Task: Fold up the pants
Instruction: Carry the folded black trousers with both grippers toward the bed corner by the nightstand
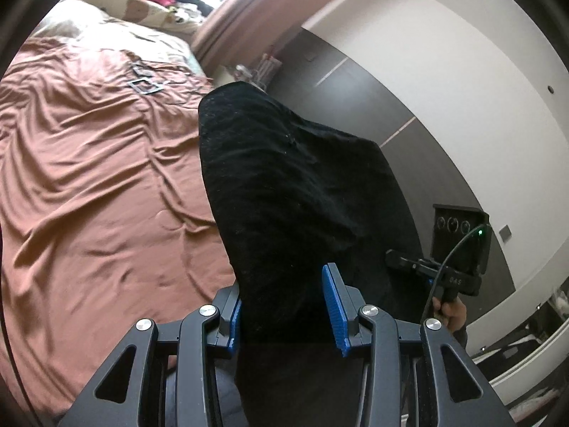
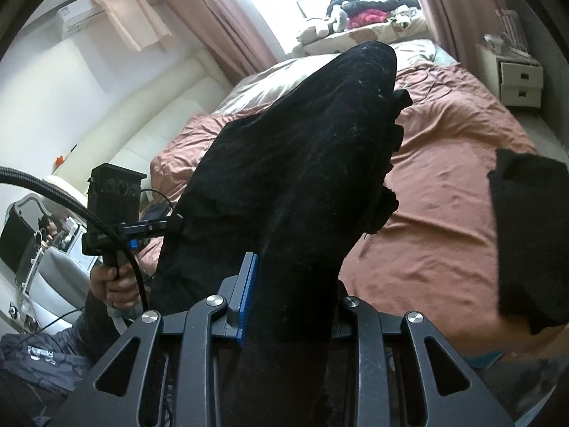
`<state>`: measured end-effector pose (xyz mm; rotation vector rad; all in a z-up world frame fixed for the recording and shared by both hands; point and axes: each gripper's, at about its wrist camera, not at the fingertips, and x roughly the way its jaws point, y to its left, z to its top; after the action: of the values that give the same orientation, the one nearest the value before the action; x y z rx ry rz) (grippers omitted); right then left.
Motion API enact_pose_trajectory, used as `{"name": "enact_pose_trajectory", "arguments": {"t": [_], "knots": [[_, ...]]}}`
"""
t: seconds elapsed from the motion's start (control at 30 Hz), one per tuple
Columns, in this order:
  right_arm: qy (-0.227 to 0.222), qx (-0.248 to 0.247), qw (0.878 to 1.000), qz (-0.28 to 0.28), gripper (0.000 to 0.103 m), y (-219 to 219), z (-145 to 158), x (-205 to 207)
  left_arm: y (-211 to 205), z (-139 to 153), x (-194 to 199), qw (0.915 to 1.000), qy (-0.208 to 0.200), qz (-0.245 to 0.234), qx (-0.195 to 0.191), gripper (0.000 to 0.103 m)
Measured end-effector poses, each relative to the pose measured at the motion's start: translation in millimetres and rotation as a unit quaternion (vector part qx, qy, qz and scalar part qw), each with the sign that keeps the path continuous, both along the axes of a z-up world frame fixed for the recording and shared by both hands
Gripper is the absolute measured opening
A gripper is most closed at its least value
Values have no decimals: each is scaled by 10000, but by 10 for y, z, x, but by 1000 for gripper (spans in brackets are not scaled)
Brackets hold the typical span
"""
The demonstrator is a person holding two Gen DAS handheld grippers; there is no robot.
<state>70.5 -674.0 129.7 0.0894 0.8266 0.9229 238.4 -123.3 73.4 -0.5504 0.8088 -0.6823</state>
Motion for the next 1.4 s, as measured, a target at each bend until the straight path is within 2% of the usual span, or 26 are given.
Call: {"name": "enact_pose_trajectory", "arguments": {"t": [0.3, 0.63, 0.87, 1.03, 1.4], "knots": [[-160, 3, 9996, -246, 26, -589, 231, 8, -740, 315, 421, 9988, -263, -354, 189, 42], [-397, -66, 9974, -593, 26, -1316, 410, 140, -1600, 408, 1042, 9950, -385, -914, 123, 42], [-628, -270, 9943, -822, 26, -1592, 441, 176, -2121, 276, 1443, 9917, -294, -1247, 94, 42], [-573, -534, 9924, -945, 26, -1712, 433, 156, -2477, 164, 1684, 9894, -220, -1436, 57, 42], [-428, -841, 9884, -1187, 26, -1720, 433, 378, -2965, -353, 2229, 9870, 50, -1608, -51, 42]]}}
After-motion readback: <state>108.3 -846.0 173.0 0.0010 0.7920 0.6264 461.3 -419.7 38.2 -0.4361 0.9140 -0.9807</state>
